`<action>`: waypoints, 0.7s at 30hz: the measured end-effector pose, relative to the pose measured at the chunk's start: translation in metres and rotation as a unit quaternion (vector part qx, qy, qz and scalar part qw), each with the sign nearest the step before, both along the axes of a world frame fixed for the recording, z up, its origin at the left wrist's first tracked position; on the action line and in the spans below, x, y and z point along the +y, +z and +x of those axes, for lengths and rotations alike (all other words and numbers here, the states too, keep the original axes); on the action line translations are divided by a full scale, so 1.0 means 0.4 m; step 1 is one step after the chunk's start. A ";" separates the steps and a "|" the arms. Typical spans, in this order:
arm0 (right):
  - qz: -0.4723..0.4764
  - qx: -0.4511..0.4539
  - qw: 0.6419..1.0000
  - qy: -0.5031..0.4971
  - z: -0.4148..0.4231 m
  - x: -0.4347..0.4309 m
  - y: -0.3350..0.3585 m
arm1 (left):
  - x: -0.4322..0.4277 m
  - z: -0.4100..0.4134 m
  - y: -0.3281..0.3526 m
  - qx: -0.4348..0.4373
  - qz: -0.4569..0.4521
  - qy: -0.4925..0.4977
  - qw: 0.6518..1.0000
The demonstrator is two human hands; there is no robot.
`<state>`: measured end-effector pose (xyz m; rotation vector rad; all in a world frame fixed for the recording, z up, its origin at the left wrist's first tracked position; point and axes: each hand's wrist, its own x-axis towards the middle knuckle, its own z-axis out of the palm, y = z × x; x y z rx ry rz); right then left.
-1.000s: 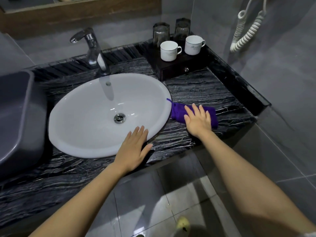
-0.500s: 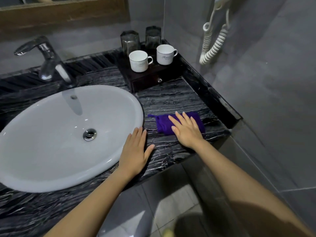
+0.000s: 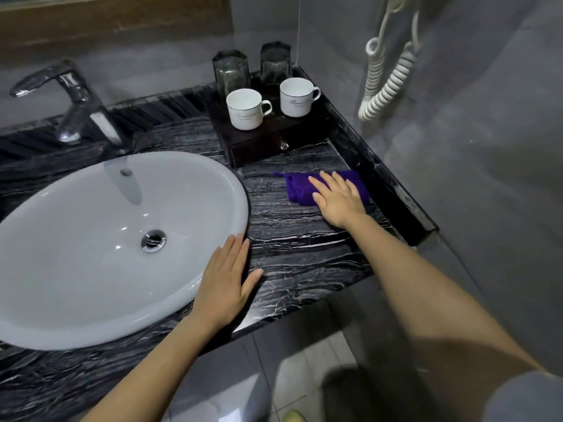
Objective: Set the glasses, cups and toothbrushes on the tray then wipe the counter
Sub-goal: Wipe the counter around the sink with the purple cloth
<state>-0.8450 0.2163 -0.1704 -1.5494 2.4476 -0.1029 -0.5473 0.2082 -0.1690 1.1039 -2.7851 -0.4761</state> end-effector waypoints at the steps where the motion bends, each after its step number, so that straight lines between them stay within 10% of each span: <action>1: -0.007 0.002 1.000 -0.011 -0.002 0.025 -0.003 | 0.000 0.001 0.001 0.000 0.002 -0.003 1.000; 21: -0.052 -0.037 0.998 -0.015 0.672 0.265 -0.015 | 0.029 0.263 0.046 0.070 0.079 -0.082 0.991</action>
